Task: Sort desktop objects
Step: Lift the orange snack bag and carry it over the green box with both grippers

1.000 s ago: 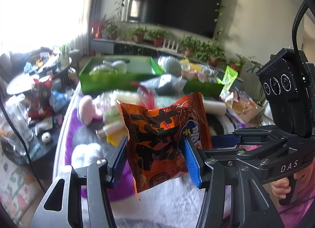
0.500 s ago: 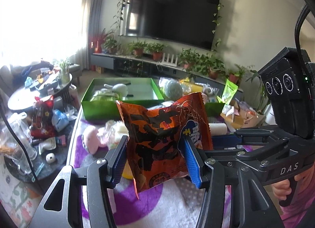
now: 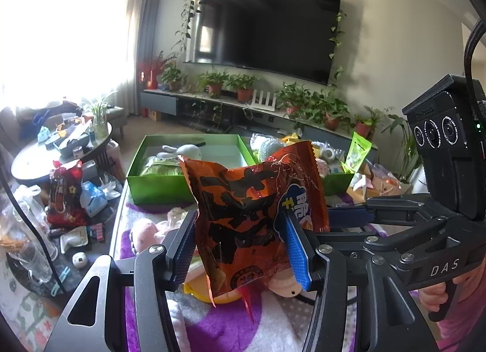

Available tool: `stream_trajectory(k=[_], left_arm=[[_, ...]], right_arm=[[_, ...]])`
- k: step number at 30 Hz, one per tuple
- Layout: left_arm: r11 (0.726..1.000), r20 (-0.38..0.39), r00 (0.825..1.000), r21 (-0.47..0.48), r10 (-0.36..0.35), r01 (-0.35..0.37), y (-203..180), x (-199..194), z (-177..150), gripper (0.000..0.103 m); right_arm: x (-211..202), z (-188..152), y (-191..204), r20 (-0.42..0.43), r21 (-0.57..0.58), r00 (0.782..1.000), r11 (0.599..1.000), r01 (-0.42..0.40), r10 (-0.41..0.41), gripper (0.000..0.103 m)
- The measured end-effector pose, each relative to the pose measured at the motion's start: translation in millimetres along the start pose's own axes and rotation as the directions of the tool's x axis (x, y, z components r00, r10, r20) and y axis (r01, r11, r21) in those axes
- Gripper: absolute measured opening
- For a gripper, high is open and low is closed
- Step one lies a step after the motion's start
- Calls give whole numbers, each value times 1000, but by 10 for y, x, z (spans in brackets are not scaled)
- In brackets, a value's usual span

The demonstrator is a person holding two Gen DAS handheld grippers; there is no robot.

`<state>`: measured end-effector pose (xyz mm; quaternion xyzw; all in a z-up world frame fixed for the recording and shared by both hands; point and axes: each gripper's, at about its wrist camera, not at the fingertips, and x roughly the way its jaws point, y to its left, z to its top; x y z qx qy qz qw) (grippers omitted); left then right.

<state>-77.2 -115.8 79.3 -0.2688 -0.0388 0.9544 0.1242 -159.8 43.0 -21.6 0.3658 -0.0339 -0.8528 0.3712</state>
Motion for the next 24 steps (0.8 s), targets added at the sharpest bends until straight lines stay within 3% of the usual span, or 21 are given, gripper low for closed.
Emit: stream_trajectory(k=[14, 24], left_arm=[[1000, 9, 1000, -19, 2, -2, 250, 214, 270, 55], [1000, -14, 1000, -20, 1, -1, 505, 548, 652, 55]], right_arm=[[191, 334, -8, 14, -34, 999, 999, 32, -31, 48], [437, 735, -217, 11, 37, 1000, 999, 12, -12, 48]])
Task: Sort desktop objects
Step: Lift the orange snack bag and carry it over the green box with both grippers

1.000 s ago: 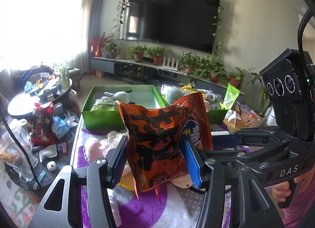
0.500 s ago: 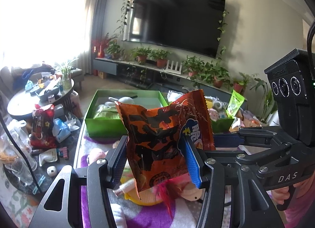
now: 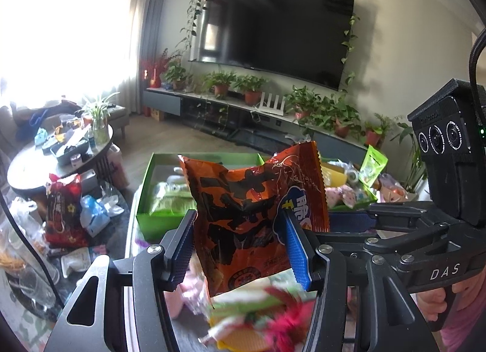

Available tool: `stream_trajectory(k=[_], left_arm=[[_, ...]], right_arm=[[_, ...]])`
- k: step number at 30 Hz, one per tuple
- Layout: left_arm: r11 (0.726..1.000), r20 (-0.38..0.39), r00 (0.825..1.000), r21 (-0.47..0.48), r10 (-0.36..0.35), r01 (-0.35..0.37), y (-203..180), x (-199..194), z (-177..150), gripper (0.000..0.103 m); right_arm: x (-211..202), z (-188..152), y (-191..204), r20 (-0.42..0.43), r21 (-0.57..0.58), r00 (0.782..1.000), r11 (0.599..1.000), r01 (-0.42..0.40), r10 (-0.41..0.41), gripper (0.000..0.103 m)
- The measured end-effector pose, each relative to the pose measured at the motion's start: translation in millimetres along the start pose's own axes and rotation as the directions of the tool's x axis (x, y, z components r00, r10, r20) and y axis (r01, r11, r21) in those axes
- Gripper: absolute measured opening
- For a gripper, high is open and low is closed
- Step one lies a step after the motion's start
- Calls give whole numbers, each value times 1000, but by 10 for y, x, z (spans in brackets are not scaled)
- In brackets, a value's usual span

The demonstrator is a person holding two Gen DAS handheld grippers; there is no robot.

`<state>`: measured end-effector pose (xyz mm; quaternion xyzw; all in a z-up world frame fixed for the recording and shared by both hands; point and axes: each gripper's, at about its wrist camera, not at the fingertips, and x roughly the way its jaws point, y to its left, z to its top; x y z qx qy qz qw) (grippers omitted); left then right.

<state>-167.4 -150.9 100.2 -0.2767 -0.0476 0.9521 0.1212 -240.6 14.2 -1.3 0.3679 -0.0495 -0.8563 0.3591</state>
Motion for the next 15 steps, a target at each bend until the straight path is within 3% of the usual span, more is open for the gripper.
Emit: stream_trajectory(k=[15], left_arm=[[1000, -4, 1000, -7, 2, -2, 311, 474, 314, 55]], right_arm=[[392, 466, -296, 4, 27, 1000, 1000, -13, 13, 48]])
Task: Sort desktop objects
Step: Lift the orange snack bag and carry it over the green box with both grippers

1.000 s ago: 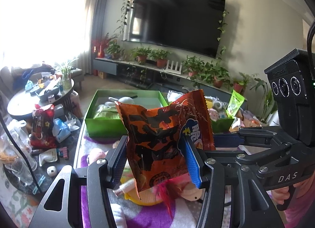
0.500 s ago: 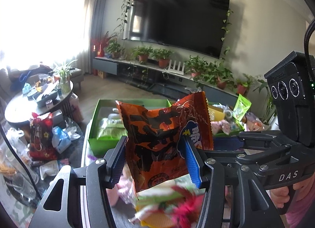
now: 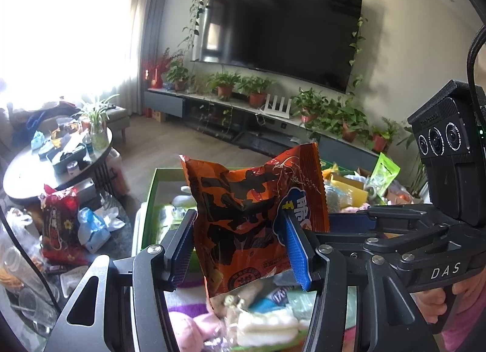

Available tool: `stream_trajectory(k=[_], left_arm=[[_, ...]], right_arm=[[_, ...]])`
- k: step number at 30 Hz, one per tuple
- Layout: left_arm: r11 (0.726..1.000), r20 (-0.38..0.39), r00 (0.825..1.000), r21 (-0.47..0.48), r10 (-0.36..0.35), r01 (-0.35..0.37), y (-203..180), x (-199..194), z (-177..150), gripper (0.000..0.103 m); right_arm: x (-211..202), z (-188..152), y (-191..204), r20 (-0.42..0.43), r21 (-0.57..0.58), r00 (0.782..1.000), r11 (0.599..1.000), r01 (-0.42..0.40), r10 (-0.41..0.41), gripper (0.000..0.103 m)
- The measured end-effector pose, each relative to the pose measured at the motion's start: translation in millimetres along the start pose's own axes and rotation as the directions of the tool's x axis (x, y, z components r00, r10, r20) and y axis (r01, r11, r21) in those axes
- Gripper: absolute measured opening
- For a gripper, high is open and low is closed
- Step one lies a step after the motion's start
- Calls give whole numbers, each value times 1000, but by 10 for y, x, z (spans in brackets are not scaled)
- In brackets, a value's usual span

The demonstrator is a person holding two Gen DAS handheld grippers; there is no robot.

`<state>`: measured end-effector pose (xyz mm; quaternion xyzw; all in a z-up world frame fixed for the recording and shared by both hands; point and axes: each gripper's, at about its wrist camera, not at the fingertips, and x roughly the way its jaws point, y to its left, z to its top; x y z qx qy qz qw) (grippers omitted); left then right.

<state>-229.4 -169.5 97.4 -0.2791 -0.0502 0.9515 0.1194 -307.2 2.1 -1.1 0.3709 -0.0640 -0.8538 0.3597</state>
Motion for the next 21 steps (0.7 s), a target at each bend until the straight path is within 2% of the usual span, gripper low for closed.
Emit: stream_trajectory(k=[13, 21], left_arm=[[1000, -7, 1000, 7, 10, -10, 193, 410, 230, 55], [1000, -27, 1000, 9, -10, 10, 332, 697, 355, 55]], right_arm=[[300, 267, -276, 9, 49, 1000, 998, -25, 25, 48], [468, 410, -405, 1, 83, 1000, 996, -14, 14, 48]])
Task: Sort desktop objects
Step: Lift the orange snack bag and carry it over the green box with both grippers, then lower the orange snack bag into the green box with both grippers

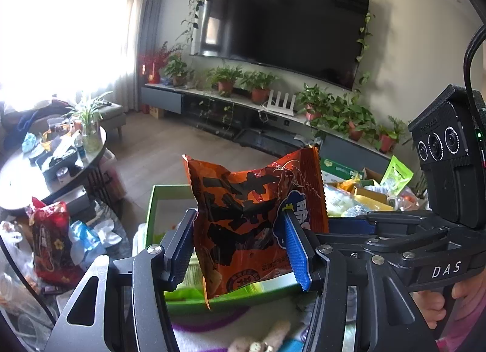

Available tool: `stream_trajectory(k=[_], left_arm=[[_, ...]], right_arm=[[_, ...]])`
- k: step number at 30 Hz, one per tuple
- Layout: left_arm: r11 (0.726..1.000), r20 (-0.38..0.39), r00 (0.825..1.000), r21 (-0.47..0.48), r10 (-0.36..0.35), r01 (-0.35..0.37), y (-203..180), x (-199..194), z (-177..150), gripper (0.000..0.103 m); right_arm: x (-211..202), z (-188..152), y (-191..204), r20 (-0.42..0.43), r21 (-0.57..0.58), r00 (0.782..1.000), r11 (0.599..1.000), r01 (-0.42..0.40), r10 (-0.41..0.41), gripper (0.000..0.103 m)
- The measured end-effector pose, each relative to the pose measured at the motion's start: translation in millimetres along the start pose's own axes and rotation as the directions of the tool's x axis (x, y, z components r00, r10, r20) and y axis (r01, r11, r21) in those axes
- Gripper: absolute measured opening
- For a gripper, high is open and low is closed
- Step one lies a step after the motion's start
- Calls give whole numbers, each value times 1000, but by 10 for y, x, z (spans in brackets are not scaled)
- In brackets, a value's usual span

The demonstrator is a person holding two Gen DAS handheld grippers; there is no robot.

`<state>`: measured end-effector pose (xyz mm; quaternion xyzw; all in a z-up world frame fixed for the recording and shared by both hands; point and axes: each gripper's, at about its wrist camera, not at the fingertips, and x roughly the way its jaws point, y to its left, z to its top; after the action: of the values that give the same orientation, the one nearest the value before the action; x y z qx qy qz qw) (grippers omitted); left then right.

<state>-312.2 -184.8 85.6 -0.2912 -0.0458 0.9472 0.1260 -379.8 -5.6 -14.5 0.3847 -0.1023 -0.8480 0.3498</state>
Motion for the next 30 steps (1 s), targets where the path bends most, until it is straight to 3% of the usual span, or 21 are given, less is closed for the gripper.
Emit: stream_trajectory(k=[23, 30], left_arm=[[999, -140, 990, -42, -34, 28, 565, 936, 177, 55], [999, -191, 982, -36, 15, -22, 663, 1171, 152, 55]], right_arm=[[797, 410, -487, -73, 140, 997, 990, 9, 1, 48], [1054, 422, -594, -116, 199, 993, 980, 15, 8, 48]])
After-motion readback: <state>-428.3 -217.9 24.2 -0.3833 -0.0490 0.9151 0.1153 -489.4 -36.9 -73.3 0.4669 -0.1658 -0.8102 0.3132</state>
